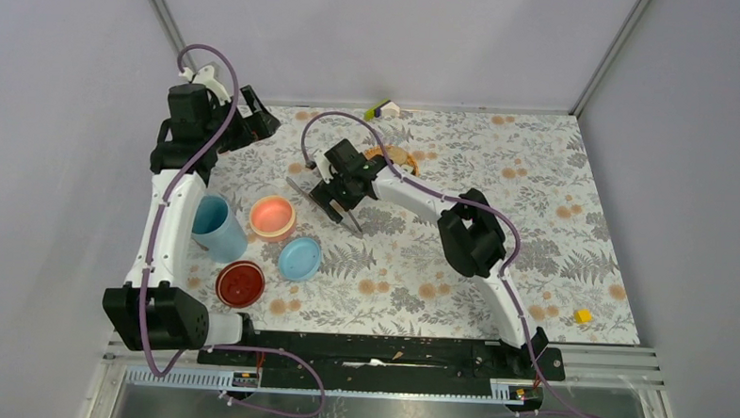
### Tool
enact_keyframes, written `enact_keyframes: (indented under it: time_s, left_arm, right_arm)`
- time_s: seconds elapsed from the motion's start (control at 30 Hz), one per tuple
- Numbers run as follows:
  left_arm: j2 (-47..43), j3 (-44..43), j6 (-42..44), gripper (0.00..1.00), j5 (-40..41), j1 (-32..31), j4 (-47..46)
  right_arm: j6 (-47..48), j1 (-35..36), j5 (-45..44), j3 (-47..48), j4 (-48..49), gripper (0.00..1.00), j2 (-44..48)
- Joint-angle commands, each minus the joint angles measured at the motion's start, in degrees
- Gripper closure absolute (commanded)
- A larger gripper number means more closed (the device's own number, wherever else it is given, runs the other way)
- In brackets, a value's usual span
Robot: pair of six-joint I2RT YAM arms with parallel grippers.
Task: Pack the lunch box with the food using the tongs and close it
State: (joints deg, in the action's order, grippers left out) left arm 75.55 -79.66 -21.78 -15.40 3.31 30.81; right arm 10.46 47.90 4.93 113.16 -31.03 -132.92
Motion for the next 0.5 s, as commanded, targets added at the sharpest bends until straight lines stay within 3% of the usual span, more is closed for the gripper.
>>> enact_keyframes:
  time_s: [0.0, 0.47]
  left_arm:
    - [-0.51, -2.78, -2.8, 0.01, -2.23, 1.48, -1.03]
    - [-0.35, -0.07, -6.23, 0.01, -9.14, 6.14, -4.15]
  right_arm:
    - [-1.4, 1.1, -2.72, -2.34, 7.43, 0.05, -0.06]
    - [-1.43, 2.36, -5.79, -0.49, 11.72, 0.12, -6.59]
